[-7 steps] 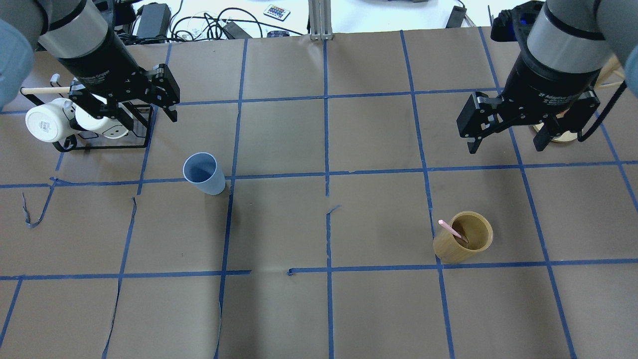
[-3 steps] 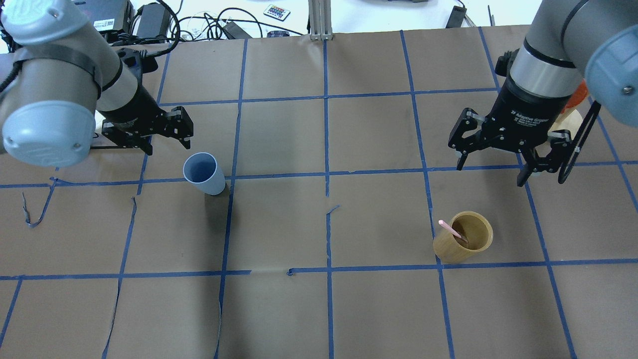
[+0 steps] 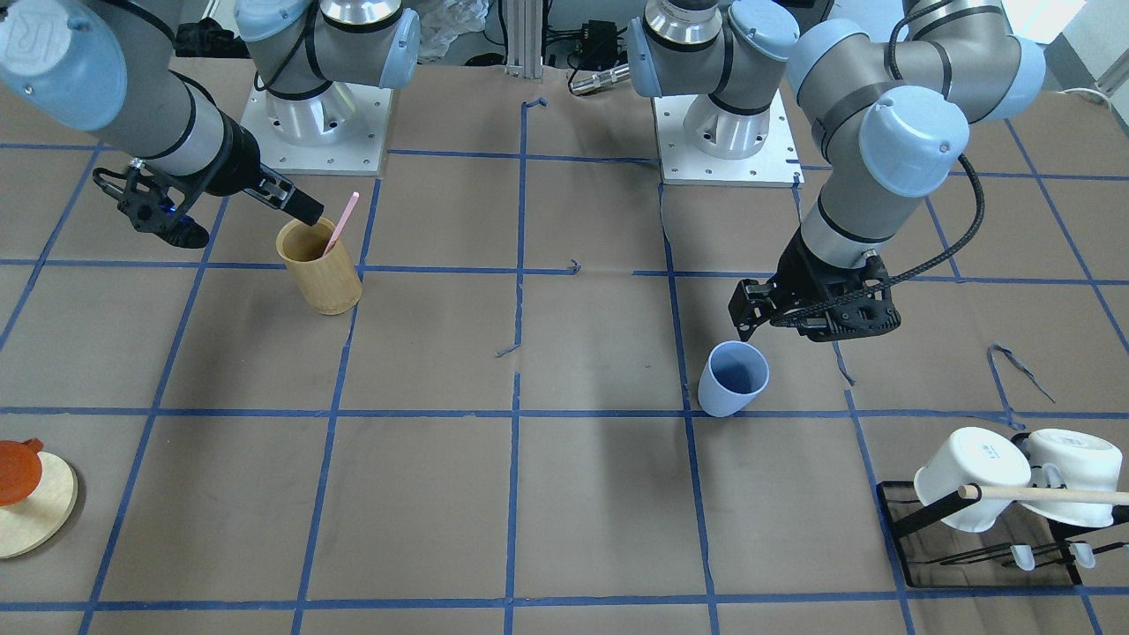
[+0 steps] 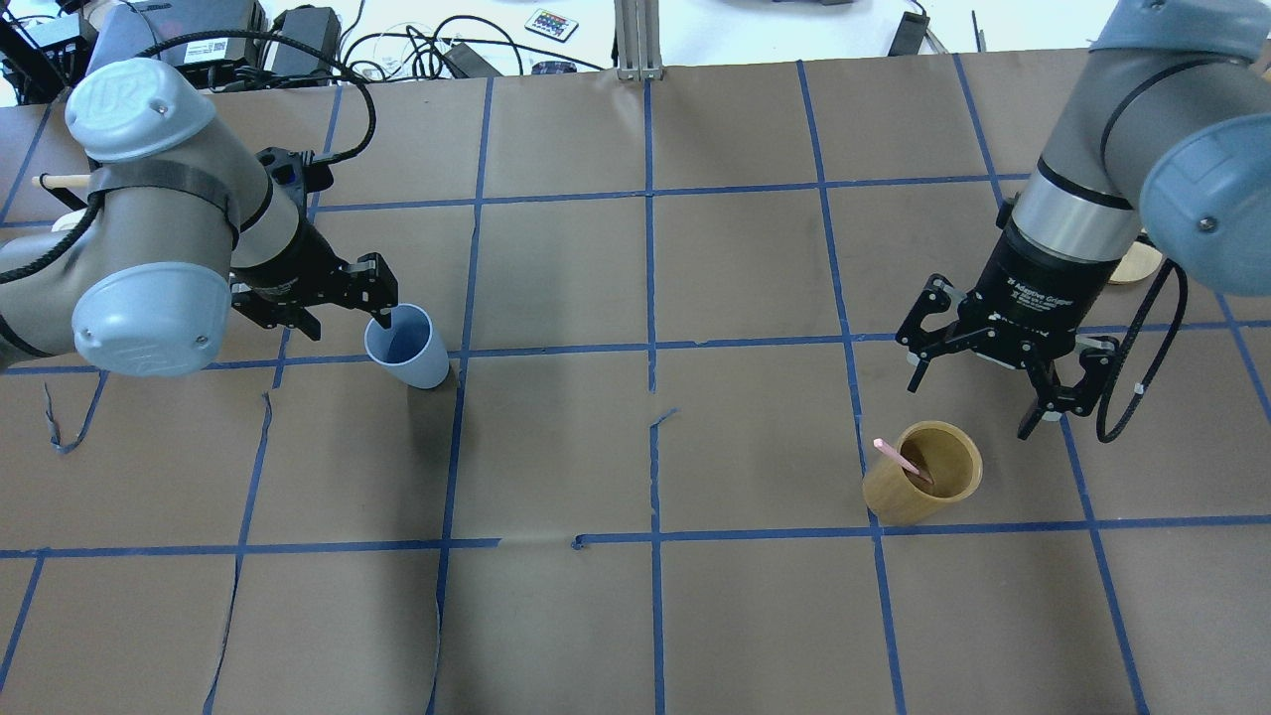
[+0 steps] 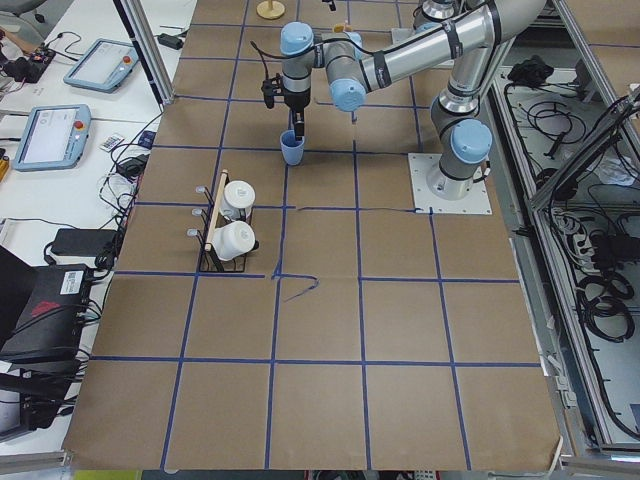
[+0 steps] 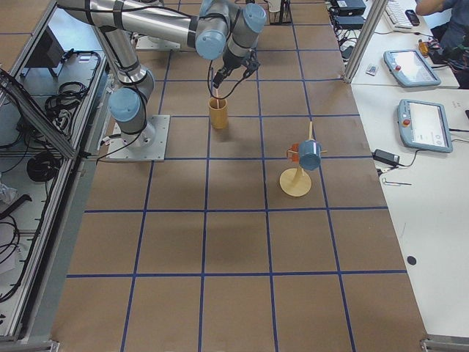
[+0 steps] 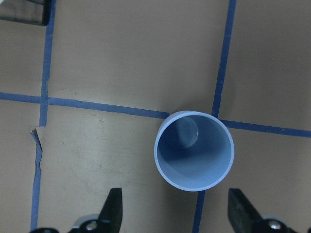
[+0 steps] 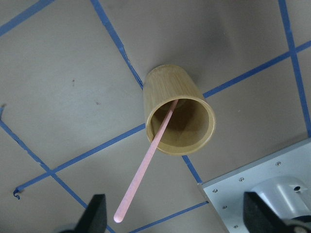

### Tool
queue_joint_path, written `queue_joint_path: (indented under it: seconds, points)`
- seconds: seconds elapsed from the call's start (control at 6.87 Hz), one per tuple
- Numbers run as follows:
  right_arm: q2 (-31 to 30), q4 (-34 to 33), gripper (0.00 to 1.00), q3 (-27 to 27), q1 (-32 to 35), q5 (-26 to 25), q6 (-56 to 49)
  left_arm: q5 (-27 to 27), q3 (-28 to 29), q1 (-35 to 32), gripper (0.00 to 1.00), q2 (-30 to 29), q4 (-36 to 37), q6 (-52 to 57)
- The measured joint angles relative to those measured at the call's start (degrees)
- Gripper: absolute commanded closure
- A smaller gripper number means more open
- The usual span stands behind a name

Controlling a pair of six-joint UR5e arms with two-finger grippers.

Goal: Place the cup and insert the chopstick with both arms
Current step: 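Lower left gripper around the blue cup while right gripper descends to the chopstick, then carry blue cup farther away with left gripper while right gripper grasps chopstick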

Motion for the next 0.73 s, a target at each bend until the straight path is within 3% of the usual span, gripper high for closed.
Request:
queue_joint_path:
  seconds: [0.44, 0.58, 0.73]
  points:
    - [3.5, 0.0, 0.0, 1.1, -0.3, 6.8, 10.1, 0.0, -0.9, 0.0, 0.25, -2.9, 2.4, -0.5]
    - [4.3, 0.6, 0.05, 1.2, -0.3, 7.2, 11.5, 0.0, -1.8, 0.0, 0.25, -3.8, 4.8, -0.5]
    - [4.8, 1.7, 0.17, 1.5, -0.3, 8.1, 13.2, 0.0, -2.9, 0.0, 0.25, -4.7, 7.3, -0.5]
